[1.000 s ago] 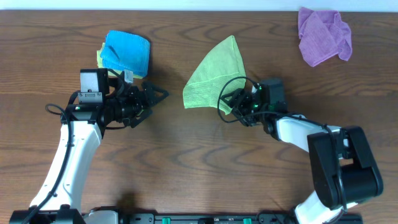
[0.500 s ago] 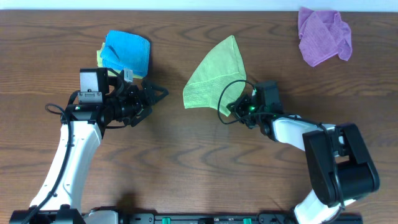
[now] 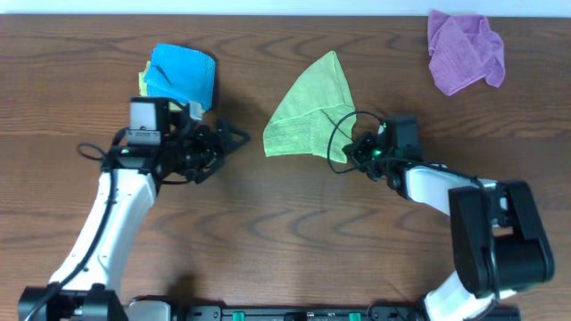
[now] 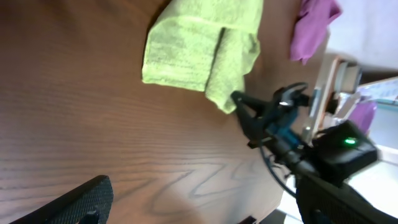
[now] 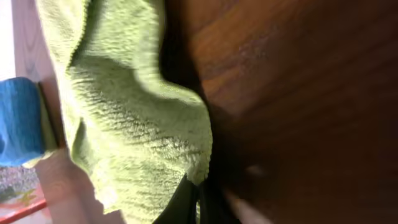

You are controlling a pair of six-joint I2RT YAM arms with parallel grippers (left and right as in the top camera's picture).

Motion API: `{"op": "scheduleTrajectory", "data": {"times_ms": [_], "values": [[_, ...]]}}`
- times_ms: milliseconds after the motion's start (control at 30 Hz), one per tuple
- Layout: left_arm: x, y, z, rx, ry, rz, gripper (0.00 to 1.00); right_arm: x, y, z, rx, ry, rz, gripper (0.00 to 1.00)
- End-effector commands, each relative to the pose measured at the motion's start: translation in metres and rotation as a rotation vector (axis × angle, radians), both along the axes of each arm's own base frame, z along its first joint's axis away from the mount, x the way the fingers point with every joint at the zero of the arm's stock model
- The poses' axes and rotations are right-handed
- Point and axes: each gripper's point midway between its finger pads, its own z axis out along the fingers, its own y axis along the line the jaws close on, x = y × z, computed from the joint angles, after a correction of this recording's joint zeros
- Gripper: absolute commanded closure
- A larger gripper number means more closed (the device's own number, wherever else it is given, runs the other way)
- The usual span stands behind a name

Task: Fold the cloth
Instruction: 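Move the left gripper toward the green cloth's left corner, then grasp the cloth's left corner with the left gripper and stretch it between grippers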

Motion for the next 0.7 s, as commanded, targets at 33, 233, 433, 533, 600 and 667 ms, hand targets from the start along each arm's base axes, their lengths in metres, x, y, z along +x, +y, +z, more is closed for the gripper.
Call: {"op": "scheduleTrajectory", "data": {"times_ms": [33,233,433,533,600,667], "values": [[0.003,-0.013,-0.019,0.044,0.065,0.011,0.05,0.001,-0.005,0.026,-0.024,-0.076,0.031,0.99],[0.013,-0.040,-0.041,0.041,0.068,-0.034,0.05,-0.001,-0.019,0.044,-0.080,-0.116,0.032,0.99],[0.032,-0.046,-0.066,0.043,0.066,-0.011,0.05,0.000,-0.040,0.057,-0.090,-0.129,-0.011,0.99],[0.036,-0.048,-0.079,0.043,0.086,0.000,0.05,0.001,-0.044,0.062,-0.092,-0.146,-0.010,0.99],[0.039,-0.049,-0.087,0.038,0.099,0.009,0.05,0.001,-0.043,0.063,-0.090,-0.148,-0.009,0.99],[0.042,-0.051,-0.094,0.033,0.111,0.019,0.05,0.000,-0.042,0.063,-0.084,-0.147,-0.005,0.99]]}}
